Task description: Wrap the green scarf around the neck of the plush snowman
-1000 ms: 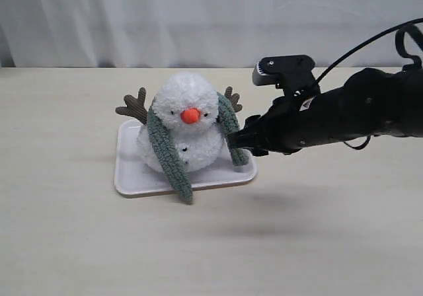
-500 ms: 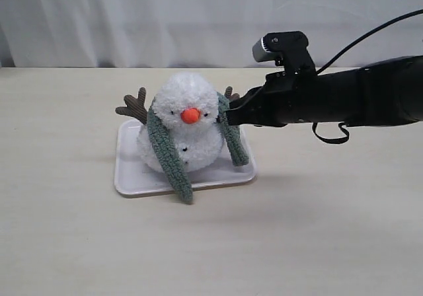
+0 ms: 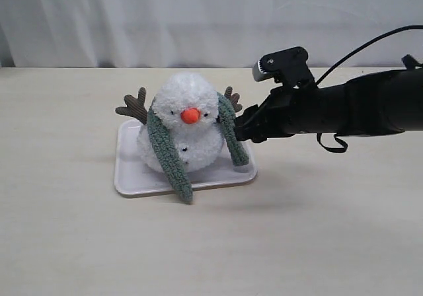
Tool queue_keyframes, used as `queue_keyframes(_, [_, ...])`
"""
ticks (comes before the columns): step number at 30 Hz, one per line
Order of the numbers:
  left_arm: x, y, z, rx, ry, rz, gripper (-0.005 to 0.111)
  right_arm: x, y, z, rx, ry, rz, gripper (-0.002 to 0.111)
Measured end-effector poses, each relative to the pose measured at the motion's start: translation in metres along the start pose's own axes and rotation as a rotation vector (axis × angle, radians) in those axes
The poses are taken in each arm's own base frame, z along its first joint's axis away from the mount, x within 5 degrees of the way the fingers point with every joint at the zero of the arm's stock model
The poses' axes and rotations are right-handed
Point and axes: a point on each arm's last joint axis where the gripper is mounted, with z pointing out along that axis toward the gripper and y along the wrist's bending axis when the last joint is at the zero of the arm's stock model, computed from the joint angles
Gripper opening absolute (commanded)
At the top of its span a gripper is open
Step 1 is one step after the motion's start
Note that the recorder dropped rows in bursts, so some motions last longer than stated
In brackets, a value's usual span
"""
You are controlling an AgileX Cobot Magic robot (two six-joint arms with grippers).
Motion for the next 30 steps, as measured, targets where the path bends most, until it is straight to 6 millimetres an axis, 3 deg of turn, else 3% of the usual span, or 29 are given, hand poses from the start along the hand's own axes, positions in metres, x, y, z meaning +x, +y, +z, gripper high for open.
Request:
queue_keyframes(9, [0.0, 0.0, 0.0, 0.0, 0.0, 0.0, 0.01, 0.006, 0.018, 0.015, 0.117, 0.074, -0.158, 0.067])
queue_keyframes(14, [0.0, 0.0, 0.0, 0.0, 0.0, 0.0, 0.01, 0.021, 0.014, 0.039, 0.13, 0.138, -0.164, 0.067])
queue_keyframes(16, [0.0, 0.0, 0.0, 0.0, 0.0, 0.0, 0.01, 0.023, 0.011, 0.044, 0.153, 0.153, -0.167, 0.062])
queue_keyframes(19, [0.0, 0.0, 0.0, 0.0, 0.0, 0.0, 0.01, 0.023, 0.016, 0.046, 0.099, 0.144, -0.178, 0.04])
queue_keyframes(21, [0.0, 0.0, 0.0, 0.0, 0.0, 0.0, 0.01, 0.022, 0.019, 0.047, 0.061, 0.141, -0.218, 0.032])
queue_keyframes(30, [0.0, 0.0, 0.0, 0.0, 0.0, 0.0, 0.01, 0.039, 0.016, 0.061, 0.068, 0.2, -0.244, 0.031])
